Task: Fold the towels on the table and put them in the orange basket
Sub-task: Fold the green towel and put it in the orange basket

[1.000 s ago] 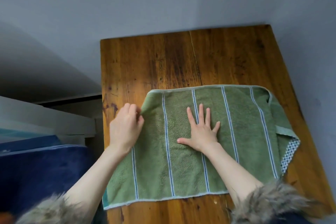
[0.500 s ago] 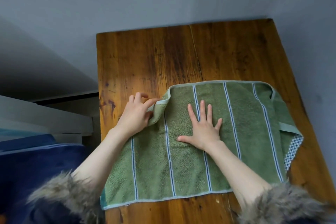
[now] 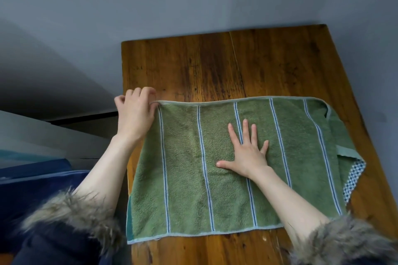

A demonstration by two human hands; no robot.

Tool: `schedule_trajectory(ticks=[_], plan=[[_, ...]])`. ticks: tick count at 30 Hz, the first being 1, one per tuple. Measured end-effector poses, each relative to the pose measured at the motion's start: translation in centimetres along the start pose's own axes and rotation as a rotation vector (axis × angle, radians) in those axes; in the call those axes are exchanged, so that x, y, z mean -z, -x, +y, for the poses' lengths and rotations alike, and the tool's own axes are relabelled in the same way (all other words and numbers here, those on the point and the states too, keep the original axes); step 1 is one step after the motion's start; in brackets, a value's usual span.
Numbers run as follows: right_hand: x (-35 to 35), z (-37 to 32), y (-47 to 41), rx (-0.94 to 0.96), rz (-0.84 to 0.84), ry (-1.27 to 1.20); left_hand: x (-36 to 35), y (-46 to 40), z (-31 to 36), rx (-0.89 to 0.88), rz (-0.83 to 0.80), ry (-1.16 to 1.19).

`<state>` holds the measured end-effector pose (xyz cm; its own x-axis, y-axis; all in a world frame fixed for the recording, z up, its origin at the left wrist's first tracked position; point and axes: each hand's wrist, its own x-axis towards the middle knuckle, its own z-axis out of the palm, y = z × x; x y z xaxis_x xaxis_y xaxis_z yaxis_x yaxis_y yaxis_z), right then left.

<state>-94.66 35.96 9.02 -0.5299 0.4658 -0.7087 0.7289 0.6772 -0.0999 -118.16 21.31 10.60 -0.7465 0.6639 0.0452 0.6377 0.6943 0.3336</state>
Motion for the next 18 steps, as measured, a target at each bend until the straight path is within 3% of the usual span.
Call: schedule_trajectory(ticks=[3,8,13,18], plan=[[0.1,-0.1,0.0,0.000,0.002,0.001,-0.6,0.4,-0.8,0.064,0.006,0.061],[0.2,-0.1,0.2,-0.009,-0.001,0.009,-1.6,3.1,-2.4,0.464,-0.136,0.380],[0.4,-1.0,0.5,-0.022,0.036,-0.008,-2.1,4.4,-3.5,0.494,-0.168,0.326],[0.0,-5.0,1.5,0.150,0.153,0.057,-1.4,4.7,-3.2,0.506,-0.157,0.330]])
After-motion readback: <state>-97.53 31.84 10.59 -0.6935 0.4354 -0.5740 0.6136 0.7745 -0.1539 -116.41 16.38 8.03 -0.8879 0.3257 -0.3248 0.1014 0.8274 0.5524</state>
